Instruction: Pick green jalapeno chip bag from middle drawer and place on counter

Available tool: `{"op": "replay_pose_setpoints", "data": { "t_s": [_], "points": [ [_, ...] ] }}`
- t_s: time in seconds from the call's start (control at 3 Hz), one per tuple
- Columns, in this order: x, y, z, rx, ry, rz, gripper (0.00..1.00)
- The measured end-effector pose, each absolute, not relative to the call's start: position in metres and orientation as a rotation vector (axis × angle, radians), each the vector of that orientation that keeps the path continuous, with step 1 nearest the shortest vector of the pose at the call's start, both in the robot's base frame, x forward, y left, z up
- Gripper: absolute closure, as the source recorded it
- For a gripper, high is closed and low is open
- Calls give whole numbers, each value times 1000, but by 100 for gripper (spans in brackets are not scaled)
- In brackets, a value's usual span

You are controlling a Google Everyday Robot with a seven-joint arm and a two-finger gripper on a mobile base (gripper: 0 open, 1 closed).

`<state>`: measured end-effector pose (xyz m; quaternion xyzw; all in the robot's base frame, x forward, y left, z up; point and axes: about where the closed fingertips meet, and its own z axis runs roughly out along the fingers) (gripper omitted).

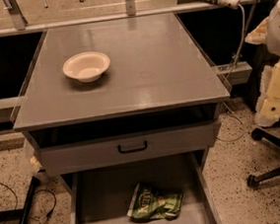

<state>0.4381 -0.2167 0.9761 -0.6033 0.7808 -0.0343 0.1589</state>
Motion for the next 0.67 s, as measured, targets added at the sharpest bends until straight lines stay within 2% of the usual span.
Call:
{"op": "replay_pose_setpoints", "data": {
  "t_s": [0.67],
  "points": [
    [432,-210,955,-1757,2230,-63,0]
  ]
}}
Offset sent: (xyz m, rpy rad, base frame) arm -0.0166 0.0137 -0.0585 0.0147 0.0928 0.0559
